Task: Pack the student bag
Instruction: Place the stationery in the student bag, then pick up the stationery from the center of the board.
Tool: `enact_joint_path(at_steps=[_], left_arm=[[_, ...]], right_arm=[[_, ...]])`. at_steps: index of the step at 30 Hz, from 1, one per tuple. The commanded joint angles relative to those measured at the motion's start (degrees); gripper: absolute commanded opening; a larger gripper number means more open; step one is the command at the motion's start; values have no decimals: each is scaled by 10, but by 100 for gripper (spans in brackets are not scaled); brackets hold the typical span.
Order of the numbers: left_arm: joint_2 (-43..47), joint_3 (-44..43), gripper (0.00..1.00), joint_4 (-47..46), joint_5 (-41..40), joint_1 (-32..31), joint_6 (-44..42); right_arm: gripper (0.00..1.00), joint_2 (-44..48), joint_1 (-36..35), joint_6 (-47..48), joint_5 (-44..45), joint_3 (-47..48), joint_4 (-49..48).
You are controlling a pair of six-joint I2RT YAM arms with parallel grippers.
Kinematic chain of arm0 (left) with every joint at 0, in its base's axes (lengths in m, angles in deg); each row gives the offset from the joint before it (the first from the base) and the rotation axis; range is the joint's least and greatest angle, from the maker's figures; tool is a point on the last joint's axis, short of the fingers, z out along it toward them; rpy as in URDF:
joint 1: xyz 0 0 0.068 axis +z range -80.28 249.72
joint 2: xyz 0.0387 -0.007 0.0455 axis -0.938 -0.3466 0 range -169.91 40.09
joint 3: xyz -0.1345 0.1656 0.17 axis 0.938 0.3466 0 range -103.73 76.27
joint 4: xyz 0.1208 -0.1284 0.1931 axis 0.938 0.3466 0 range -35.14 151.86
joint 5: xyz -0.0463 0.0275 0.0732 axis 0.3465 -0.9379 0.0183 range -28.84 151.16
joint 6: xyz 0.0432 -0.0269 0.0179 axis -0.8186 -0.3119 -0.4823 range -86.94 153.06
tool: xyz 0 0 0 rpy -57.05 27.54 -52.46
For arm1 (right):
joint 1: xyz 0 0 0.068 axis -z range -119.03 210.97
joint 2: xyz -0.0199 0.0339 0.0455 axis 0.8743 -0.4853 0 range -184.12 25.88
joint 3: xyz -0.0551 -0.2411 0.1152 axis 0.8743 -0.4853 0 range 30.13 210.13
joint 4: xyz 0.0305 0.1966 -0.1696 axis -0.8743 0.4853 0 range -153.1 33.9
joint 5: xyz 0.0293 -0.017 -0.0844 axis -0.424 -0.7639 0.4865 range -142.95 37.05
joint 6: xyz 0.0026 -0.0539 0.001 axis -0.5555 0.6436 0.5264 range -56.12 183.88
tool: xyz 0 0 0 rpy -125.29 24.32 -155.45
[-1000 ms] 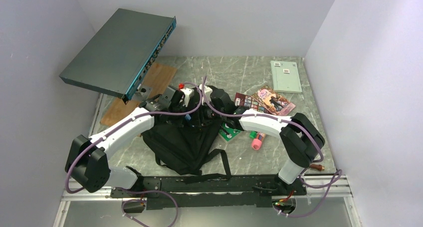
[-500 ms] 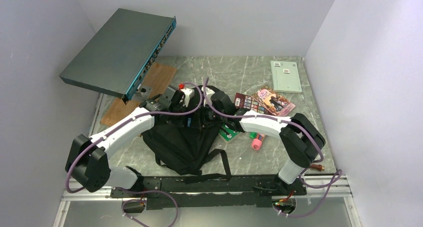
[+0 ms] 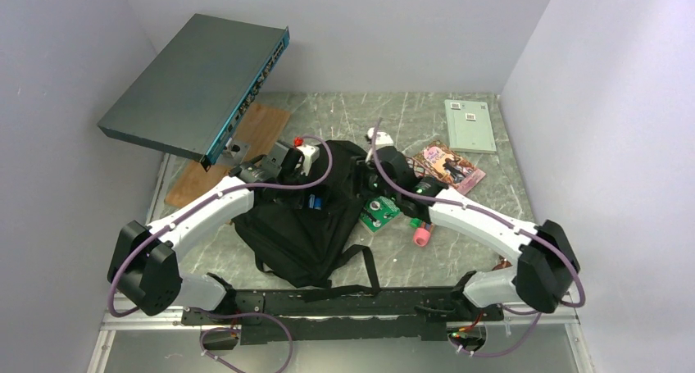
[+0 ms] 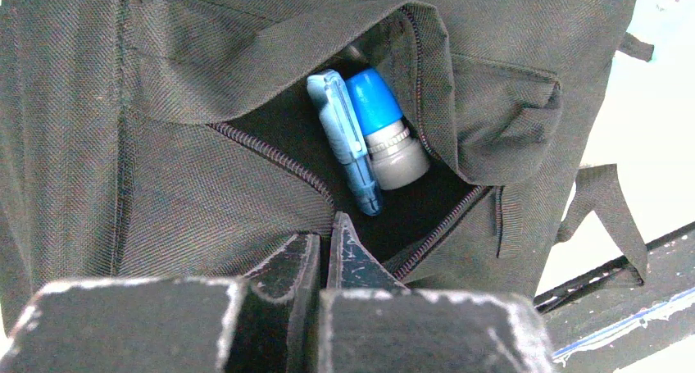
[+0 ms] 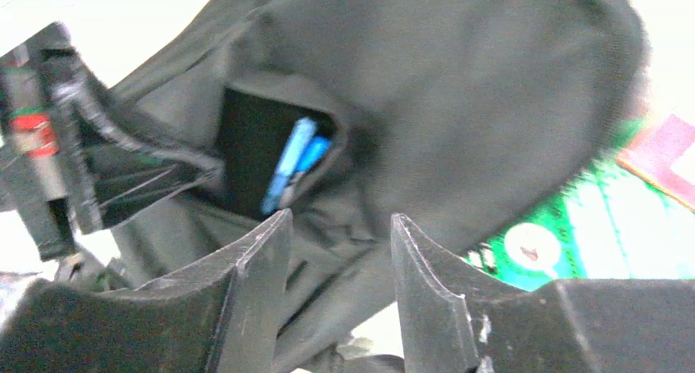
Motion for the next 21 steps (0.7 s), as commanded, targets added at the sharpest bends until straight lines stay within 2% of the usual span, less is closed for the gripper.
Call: enact_joint_path(at_steps=[1,8,13,18,21], left_arm=[[8,-13,0,-23,2,-3,-16],[11,-12,0,-23,6,-3,-15],[8,-12,0,-21,6,-3,-15],[12,-11,0,-24,6,-3,-15],[8,-14,0,-22,8,-3,-14]], right_arm=[[51,49,29,-81,193,-25,130],[54,110,112,-184,255,-123,211],[55,107,142,-193,302,-124,283],[69,147,156,-200,319,-154,297],[73,174,170,-207,300,-185,276]])
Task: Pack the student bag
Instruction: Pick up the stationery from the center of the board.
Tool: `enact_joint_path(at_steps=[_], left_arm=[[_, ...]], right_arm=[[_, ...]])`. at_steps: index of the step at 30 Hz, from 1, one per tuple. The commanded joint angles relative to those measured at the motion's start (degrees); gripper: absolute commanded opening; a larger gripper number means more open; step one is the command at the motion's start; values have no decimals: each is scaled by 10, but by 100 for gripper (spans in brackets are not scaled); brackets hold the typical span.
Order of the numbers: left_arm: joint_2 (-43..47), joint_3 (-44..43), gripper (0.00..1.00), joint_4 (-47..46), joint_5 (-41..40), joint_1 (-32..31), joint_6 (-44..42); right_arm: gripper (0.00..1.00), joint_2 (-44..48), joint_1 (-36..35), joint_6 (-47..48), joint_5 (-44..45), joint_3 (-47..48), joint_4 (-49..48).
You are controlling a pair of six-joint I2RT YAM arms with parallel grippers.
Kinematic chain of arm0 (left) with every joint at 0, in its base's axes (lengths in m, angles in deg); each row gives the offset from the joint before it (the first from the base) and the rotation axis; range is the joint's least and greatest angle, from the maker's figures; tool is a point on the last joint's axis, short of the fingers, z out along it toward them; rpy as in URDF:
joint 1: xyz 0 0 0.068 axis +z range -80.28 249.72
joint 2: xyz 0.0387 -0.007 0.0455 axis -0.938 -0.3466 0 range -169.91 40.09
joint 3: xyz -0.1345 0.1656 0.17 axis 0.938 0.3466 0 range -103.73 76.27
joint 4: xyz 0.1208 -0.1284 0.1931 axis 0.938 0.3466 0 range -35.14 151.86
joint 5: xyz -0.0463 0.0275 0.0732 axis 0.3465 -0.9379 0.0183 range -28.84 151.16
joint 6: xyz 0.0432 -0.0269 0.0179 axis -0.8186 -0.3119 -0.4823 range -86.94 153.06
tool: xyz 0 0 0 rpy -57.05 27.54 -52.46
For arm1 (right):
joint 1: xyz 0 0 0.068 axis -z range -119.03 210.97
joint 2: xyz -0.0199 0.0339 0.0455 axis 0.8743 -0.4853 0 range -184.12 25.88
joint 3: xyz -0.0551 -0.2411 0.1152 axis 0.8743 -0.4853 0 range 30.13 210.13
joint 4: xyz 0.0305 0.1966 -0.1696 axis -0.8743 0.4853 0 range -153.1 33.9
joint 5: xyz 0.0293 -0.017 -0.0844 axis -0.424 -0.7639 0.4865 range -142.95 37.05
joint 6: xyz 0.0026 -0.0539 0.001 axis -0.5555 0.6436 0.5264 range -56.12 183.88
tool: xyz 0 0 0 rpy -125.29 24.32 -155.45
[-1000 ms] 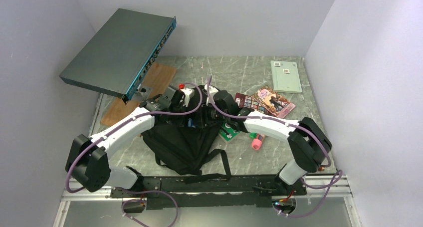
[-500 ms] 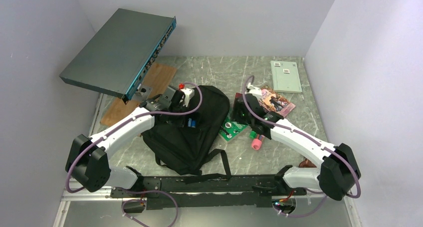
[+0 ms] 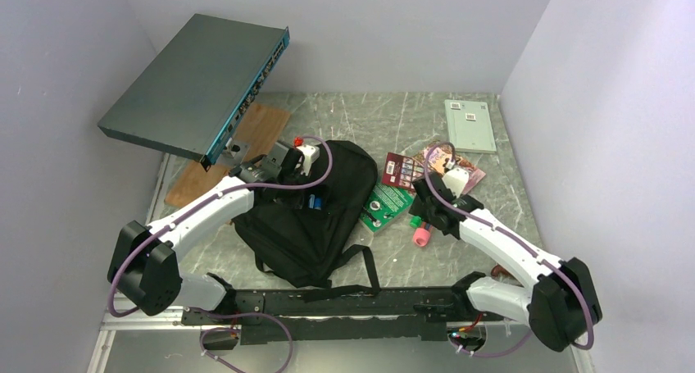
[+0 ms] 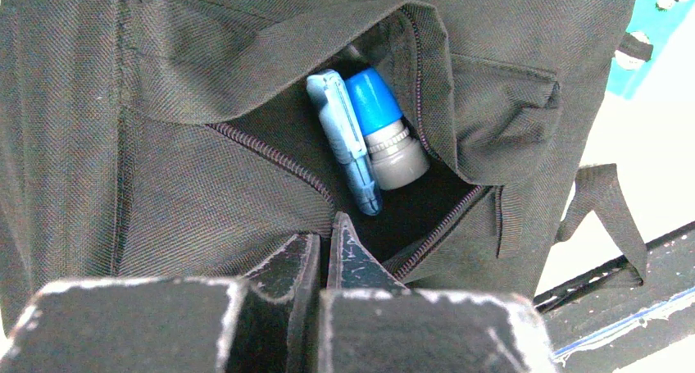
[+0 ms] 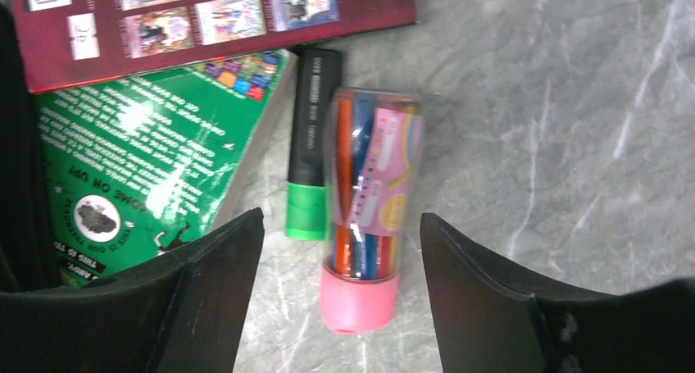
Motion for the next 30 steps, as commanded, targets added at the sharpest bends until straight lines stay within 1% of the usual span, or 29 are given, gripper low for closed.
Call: enact_joint_path(at_steps=[1,4,12,18,22,27,30], left_arm=[[7,-13,0,-23,8,-3,-14],[8,-12,0,-24,9,-2,-14],[11,-11,0,-23,5,-3,-14],[14,-9,0,-22,2,-3,-14],[14,-10,0,-22,3,-3,-15],[11,-12,0,-23,7,-3,-14],[11,-10,0,-25,10,-3,-14]], right_arm=[[73,45,22,-18,2,-41,-12],[74,50,33,-15,-24,-68,-52],[75,11,56,-19,-60,-113,-113],[68,27,58,-20,-51,-118,-97],[68,63,58,-14,-68,-125,-85],[76,88,58,2,-88,-132,-97],[88,69,74,11,-66,-100,-86]])
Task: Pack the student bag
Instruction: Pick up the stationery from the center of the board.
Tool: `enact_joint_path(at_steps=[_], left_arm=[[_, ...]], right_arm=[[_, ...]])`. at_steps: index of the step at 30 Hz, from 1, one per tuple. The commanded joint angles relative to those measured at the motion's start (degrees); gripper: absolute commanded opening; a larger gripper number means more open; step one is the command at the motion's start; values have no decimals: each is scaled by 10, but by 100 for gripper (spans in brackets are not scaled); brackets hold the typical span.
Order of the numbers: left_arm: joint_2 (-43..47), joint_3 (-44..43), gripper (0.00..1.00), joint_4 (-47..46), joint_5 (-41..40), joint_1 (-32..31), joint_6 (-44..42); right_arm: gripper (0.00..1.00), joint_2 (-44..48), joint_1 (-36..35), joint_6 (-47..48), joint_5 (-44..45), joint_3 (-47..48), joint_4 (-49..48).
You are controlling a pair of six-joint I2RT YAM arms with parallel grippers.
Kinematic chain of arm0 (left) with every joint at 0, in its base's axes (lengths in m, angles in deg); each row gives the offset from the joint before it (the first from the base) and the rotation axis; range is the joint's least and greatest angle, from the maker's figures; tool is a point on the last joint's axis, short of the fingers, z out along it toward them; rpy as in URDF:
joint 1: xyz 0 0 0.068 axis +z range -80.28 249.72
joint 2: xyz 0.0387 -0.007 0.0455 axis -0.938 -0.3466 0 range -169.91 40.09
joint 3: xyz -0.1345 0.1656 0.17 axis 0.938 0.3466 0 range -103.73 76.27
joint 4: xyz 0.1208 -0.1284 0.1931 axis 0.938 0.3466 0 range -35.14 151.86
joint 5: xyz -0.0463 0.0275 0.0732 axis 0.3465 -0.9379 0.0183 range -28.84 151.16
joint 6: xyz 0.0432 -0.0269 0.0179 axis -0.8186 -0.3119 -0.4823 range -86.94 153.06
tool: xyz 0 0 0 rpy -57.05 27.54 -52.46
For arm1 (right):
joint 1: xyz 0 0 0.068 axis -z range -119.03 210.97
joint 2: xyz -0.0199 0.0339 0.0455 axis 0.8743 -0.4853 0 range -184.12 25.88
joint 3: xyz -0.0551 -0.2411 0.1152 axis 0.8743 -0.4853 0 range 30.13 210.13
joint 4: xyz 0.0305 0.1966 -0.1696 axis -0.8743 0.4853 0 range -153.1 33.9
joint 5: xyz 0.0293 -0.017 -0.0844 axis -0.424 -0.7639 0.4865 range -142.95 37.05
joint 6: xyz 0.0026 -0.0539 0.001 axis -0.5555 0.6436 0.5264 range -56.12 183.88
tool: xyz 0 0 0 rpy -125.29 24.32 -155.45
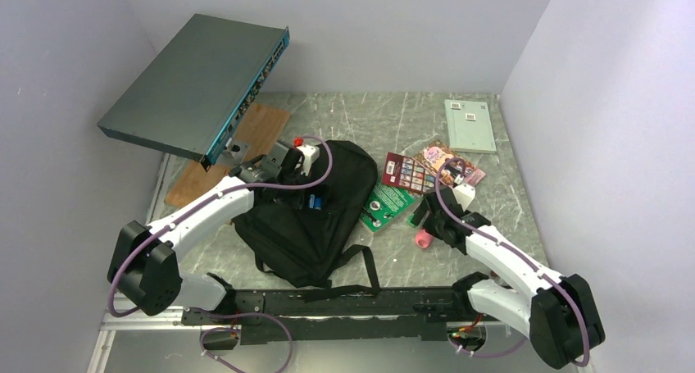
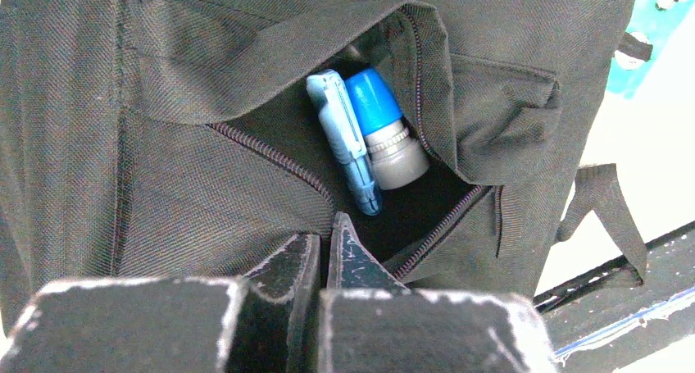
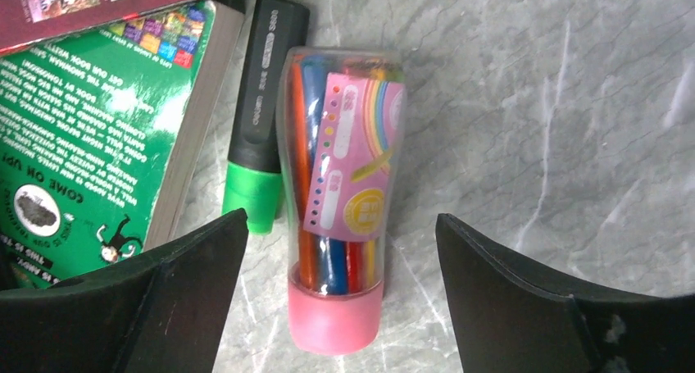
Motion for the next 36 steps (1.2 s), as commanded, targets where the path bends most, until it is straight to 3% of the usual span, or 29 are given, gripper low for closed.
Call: enact_joint_path(at_steps=[1,10,18,26,32,36], left_arm=[[10,-10,0,-24,9,-3,-14],[12,-10,0,-22,8,-3,-15],[14,-7,0,-25,10,-3,-14],[16,-9,0,-24,11,-3,-18],[3,-41,0,10,18,-3,-28],[5,-35,0,6,24,-3,-26]], right_arm=[[90,-21,28,28,10,41,-3],[90,-128,101,87,-27,93,-36],[78,-124,124,103,-67,77,-82],[43,-135,127,98,-78,71,-100],[0,-83,127,133,-72,90,-92],[0,3,127,158,-82,77,-129]])
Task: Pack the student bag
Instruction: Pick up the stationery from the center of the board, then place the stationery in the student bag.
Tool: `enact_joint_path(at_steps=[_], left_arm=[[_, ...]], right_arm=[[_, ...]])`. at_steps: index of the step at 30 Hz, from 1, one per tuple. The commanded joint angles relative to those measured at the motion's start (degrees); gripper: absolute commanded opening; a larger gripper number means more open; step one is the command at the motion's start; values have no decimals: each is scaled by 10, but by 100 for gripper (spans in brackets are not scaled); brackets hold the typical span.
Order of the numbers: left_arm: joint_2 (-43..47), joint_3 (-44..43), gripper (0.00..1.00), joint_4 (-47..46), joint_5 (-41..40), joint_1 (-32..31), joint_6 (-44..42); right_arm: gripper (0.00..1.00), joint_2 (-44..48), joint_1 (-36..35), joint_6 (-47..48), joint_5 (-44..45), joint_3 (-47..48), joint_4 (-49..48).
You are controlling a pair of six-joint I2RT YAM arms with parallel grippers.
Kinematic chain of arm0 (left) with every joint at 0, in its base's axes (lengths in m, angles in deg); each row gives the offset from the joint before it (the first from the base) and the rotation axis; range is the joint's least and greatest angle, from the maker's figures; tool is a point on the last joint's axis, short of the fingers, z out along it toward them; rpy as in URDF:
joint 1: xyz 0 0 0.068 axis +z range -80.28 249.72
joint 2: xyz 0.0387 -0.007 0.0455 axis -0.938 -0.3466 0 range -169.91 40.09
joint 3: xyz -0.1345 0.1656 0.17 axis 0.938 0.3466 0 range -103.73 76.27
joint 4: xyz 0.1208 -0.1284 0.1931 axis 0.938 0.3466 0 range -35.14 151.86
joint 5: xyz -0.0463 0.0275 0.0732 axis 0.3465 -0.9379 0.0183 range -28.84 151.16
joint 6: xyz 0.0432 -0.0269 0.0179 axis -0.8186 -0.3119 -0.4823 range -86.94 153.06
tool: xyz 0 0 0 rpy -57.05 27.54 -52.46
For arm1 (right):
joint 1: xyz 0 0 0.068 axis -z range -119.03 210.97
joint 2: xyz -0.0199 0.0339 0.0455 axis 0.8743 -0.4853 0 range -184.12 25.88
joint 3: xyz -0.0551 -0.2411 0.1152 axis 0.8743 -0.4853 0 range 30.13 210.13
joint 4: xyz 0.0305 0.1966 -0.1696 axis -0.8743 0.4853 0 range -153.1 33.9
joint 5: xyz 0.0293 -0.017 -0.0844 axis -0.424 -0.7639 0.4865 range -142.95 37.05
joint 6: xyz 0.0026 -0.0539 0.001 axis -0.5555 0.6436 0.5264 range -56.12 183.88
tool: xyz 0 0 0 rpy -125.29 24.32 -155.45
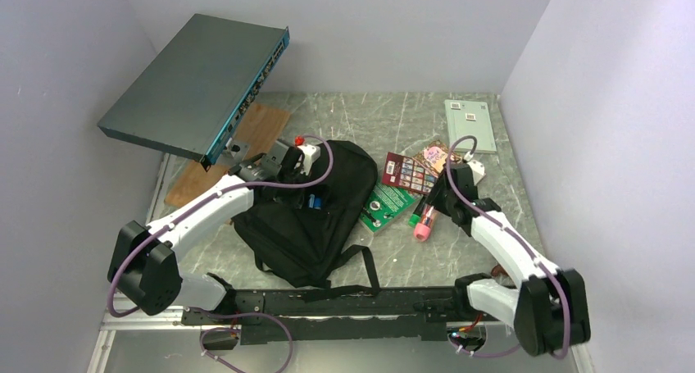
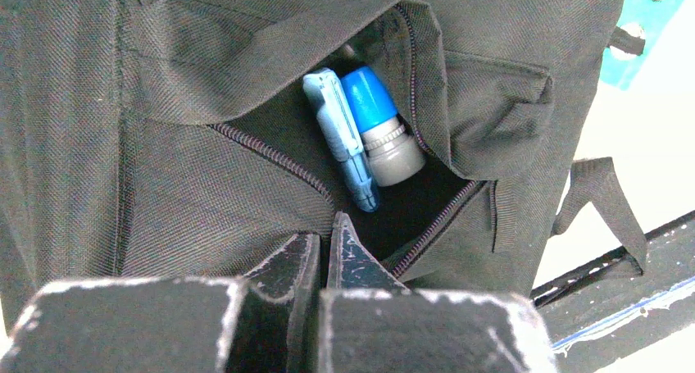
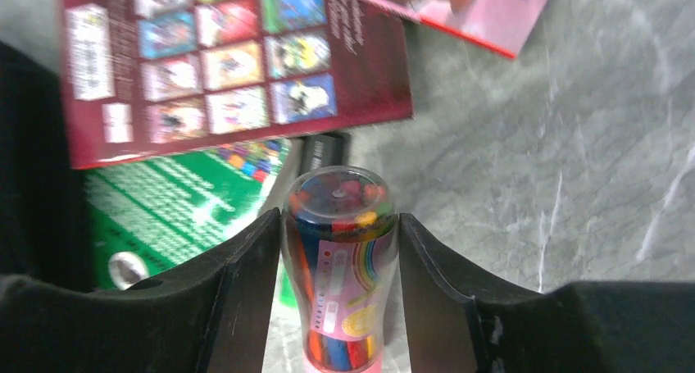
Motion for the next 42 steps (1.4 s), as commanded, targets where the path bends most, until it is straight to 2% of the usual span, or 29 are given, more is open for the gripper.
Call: enact_joint_path(at_steps=[1,5,8,11,16,21,25,34,42], left_arm=[[5,-17,0,-12,22,-3,-16],[13,9,0,-38,36,-3,-18],[16,16,0,-48,38,-3,-24],[18,17,0,-50,30,-3,-25],[20,20,0,-53,27,-3,-27],[20,18,0,-51,21,-4,-28],[23,22,0,-52,12,-5,-28],[33,20,0,-51,5,-6,-27],[40,20,0,-50,1,-6,-25]], right_arm=[[0,111,3,46,-18,4,-73],[0,202,1,78,-151,-46,-246],[0,191,-7,46,-242,-62,-403],[0,120,-47,15,-272,-36,-494],[0,-19,-168,31,-242,25,-618],[0,-158,-221,-26,-233,48,-807],[0,-234,-246,-48,-225,86,-851],[0,-327,-292,-72,-248,119,-857],[1,-389,-319,-112,-360,107,-824]])
